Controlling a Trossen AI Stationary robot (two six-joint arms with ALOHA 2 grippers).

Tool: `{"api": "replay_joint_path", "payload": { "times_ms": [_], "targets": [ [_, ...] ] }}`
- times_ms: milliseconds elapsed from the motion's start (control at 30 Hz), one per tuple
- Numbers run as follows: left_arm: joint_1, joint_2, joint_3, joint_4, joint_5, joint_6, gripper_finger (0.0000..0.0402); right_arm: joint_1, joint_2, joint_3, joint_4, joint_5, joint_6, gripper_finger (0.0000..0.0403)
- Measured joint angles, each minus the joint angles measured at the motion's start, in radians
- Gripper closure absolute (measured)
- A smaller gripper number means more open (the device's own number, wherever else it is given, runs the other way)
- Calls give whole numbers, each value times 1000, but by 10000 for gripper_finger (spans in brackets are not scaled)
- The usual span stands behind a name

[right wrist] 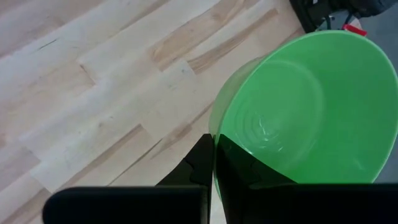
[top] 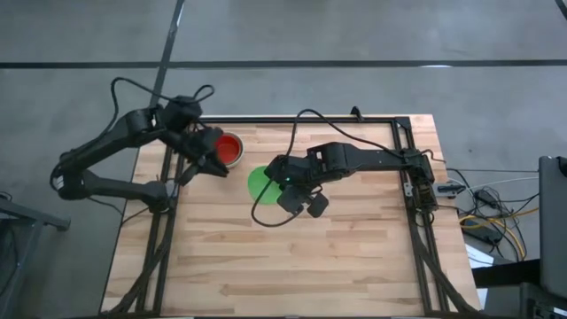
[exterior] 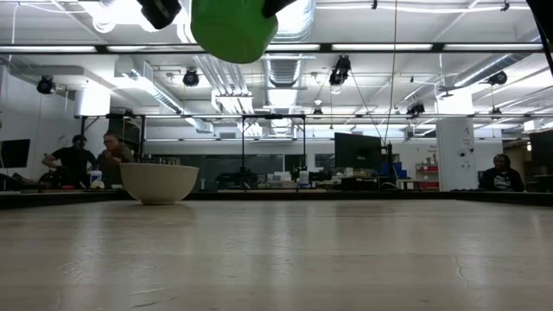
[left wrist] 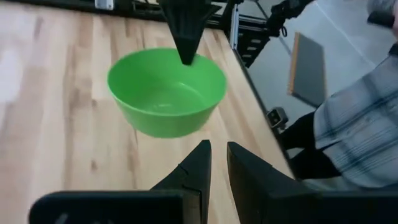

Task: Nest bowls inside each other
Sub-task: Stack the green bowl on the red bowl

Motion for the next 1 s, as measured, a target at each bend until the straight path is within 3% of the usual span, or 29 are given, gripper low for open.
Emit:
{"api": "replay_joint_path", "payload": {
  "times_ms": [100,333,433,1000],
  "targets": [
    [-3,3,26,0,-33,85,347,0,0,0,0,0,10,394],
    [-35,-9,73,-2,-264,394,347,0,0,0,1,0,10,394],
    [-53,0,92,-1,-298,470,346,1,0,0,2,-1,10,394],
    [-165,122,96,-13,-299,475,347,1,0,1,21,-2,-29,394]
  ]
}}
